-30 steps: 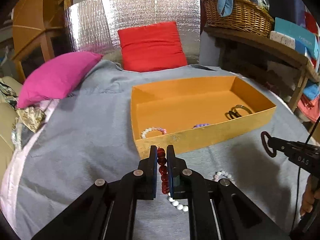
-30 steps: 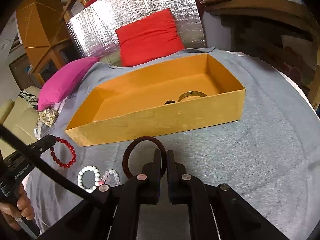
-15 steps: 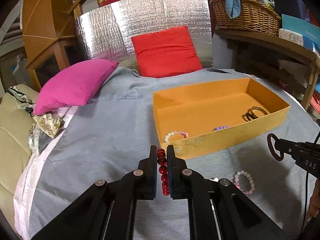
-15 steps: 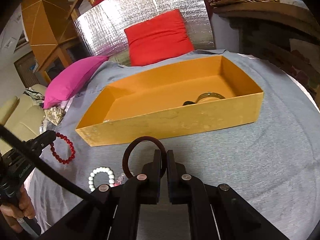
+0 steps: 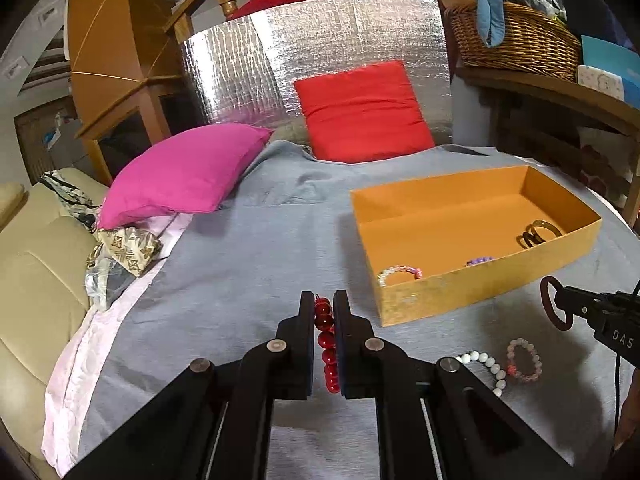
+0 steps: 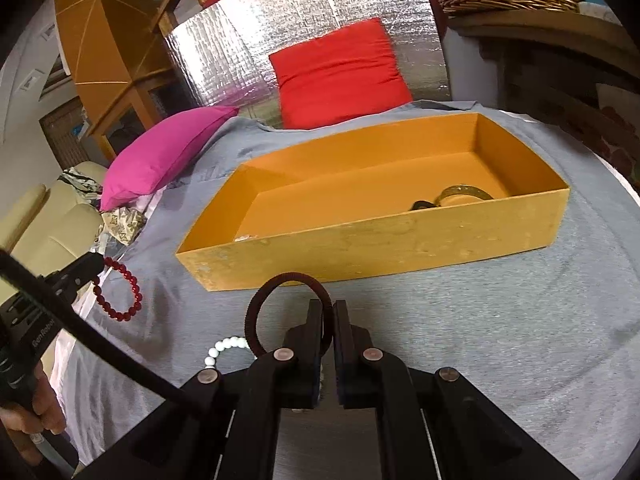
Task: Organize jewelry
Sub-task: 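Carry the brown ring and red bead bracelet over the orange box with both tools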
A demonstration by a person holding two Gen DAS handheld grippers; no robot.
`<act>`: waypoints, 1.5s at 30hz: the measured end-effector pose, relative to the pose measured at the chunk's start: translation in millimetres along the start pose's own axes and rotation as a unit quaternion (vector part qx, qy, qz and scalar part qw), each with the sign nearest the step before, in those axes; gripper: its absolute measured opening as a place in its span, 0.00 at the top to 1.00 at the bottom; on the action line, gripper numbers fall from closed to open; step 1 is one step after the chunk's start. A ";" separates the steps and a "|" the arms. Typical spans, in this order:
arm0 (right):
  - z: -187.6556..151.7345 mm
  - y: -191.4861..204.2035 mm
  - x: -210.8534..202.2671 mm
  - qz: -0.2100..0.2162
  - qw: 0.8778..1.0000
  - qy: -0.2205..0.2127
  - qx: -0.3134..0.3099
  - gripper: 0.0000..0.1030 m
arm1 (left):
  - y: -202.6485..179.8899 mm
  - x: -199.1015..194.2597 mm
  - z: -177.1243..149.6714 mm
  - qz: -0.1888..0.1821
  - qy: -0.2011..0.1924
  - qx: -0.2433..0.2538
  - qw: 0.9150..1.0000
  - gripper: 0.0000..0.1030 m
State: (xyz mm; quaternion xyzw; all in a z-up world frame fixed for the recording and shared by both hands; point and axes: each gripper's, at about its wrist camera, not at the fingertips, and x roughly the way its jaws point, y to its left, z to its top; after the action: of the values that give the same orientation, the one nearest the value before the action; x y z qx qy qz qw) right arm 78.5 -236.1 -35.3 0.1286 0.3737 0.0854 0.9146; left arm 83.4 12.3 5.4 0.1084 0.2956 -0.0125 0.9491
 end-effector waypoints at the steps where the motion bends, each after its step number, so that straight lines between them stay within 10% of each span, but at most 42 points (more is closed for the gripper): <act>1: -0.4 1.5 0.7 0.001 1.000 0.000 -0.001 0.94 | 1.5 -0.4 -0.2 0.001 0.000 -0.001 1.000 0.91; 45: 7.3 -33.7 -26.4 -0.014 0.999 -0.028 0.018 0.95 | -32.2 -0.1 13.2 -0.020 -0.013 0.008 1.000 0.91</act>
State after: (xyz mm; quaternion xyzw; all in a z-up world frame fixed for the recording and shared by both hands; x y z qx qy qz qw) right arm 67.0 -276.2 -22.9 0.1421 0.3510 0.0621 0.9234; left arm 87.9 -21.9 9.7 0.1099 0.2855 -0.0351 0.9514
